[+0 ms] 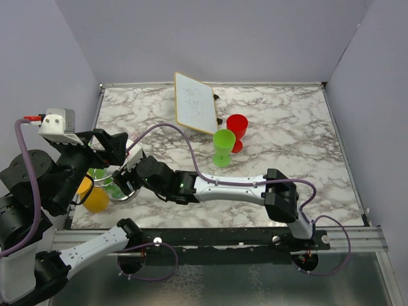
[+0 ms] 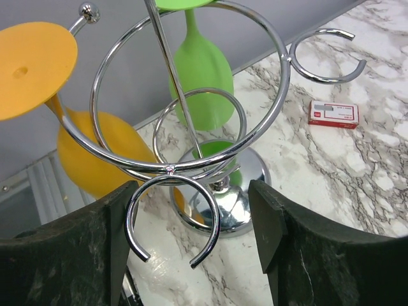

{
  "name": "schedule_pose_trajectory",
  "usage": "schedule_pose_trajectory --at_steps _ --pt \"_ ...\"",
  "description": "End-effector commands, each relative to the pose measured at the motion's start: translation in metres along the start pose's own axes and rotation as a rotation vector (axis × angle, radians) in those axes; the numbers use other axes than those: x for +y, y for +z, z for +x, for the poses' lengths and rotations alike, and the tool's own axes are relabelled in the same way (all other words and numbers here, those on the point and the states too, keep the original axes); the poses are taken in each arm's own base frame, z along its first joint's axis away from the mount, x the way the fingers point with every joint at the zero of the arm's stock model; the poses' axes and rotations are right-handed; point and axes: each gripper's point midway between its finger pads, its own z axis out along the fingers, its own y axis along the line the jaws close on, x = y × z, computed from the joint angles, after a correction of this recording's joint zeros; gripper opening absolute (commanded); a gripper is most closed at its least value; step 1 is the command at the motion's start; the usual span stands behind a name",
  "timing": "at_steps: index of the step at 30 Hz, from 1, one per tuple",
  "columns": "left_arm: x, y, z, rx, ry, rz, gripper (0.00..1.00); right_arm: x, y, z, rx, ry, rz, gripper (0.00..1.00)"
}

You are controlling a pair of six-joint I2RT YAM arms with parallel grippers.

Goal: Take the wine glass off the wine glass rack

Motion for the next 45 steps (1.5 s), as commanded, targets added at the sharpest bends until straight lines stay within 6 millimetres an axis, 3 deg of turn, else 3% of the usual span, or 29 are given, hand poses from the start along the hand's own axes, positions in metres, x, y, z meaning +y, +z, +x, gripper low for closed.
schedule_pose_trajectory --at_steps 1,15,45 --pt "-0.001 0.000 0.000 -0.002 -0.009 0.004 0.99 -0.009 0.001 -0.010 -0.033 -0.043 0.060 0.69" --pt "-0.002 0.000 -0.001 -0.001 -0.015 0.008 0.99 -0.022 -0.005 -0.019 -0.063 -0.083 0.098 0.67" --pt "-0.010 0.006 -0.003 0.000 -0.014 0.027 0.99 -0.081 -0.004 -0.030 -0.088 -0.085 0.147 0.67"
